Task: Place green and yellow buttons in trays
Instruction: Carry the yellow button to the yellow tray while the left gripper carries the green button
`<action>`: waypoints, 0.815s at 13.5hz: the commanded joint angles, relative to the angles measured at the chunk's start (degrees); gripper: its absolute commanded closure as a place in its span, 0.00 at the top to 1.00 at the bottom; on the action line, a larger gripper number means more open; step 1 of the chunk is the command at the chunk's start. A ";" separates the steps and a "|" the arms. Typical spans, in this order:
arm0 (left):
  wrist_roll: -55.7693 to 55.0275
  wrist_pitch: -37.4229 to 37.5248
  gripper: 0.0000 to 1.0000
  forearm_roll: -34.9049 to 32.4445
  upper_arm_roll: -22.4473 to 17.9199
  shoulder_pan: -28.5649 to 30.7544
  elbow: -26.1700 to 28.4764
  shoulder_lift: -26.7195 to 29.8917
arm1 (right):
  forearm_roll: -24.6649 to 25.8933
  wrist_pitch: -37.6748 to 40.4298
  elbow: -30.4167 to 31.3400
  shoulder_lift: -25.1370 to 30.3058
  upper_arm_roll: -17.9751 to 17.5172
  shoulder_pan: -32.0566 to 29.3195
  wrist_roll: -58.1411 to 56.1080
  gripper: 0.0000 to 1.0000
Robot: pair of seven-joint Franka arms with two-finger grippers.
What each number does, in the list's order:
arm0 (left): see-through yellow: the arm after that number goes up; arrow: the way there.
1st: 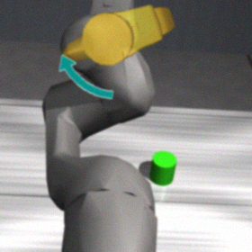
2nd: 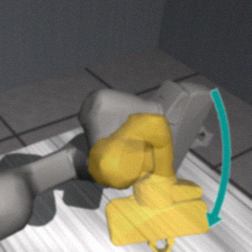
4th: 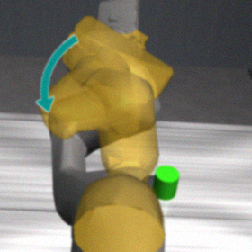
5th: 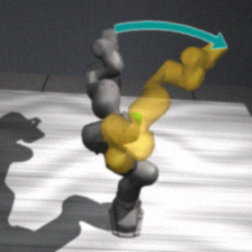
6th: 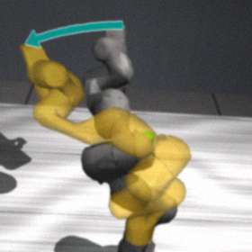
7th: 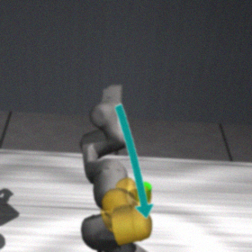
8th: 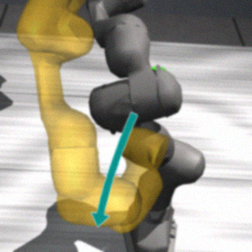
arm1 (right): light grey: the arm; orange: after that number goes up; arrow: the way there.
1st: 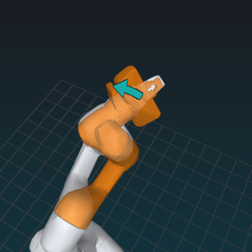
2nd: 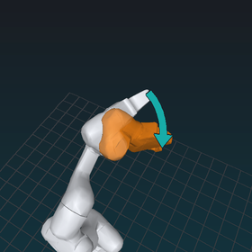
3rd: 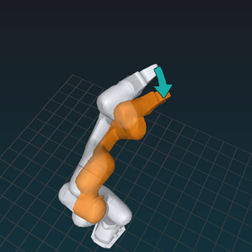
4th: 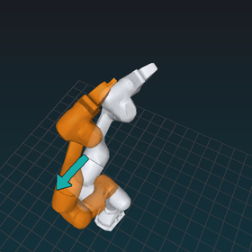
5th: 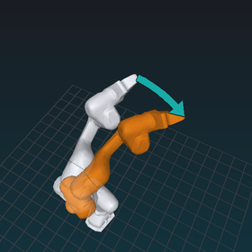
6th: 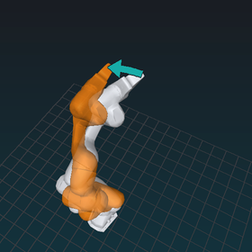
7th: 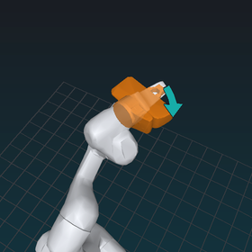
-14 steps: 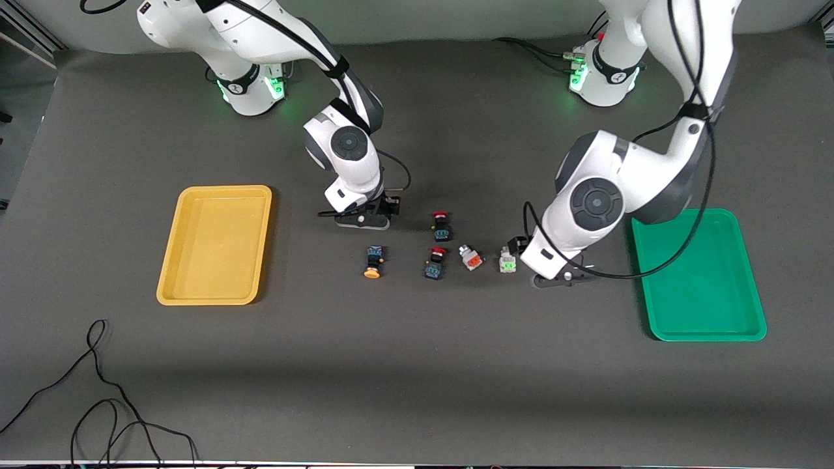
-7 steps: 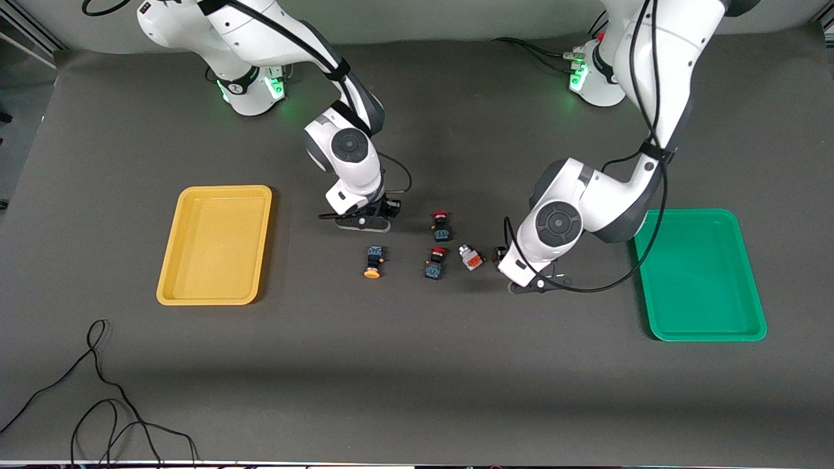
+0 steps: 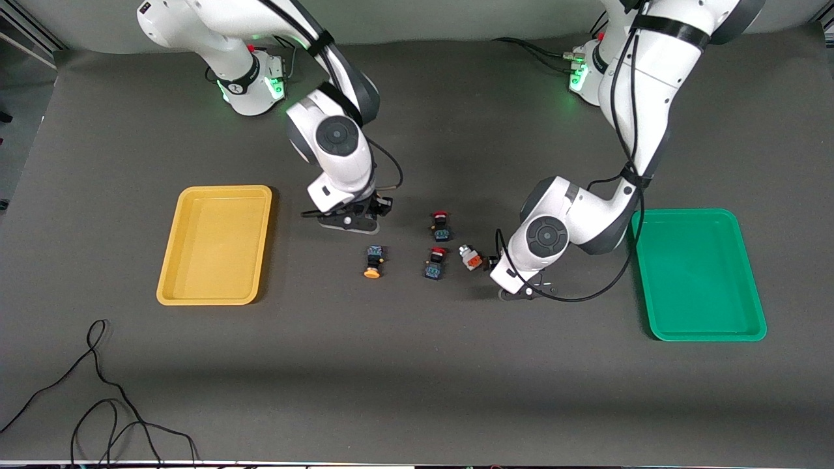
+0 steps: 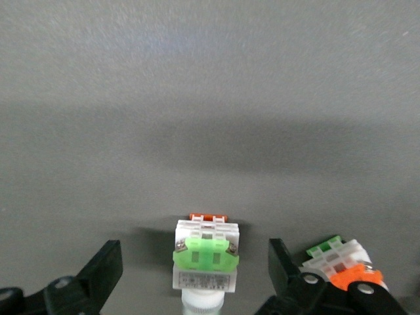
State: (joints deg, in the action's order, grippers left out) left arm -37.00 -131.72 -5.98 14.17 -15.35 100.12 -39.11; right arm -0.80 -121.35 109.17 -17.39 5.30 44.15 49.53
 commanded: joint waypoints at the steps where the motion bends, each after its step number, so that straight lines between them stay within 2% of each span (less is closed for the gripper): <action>1: -1.50 -0.47 0.01 -2.36 -0.64 -0.82 0.08 0.00 | 0.36 12.94 -7.46 3.14 3.74 -0.03 -5.38 0.07; 4: -3.87 1.02 0.00 -2.37 -0.64 -0.21 -0.01 0.70 | 0.27 15.96 -6.87 7.70 13.65 -0.03 -20.56 0.07; 7: -3.78 6.45 0.00 -2.37 -0.72 0.14 -1.32 3.68 | 0.27 17.11 -6.43 8.69 27.70 0.06 -39.01 0.07; 10: -2.82 19.78 0.00 -1.93 -0.46 2.16 -6.05 9.04 | -0.77 15.27 -2.93 8.68 39.58 -0.03 -53.01 0.07; 11: -2.82 25.32 0.00 -1.84 -0.46 2.17 -9.21 10.27 | -2.78 11.61 0.65 8.86 42.92 0.06 -58.62 0.07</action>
State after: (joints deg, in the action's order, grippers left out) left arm -39.21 -115.30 -7.36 13.67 -13.62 94.39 -32.87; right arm -1.28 -105.39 104.55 -9.60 43.58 43.12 -1.71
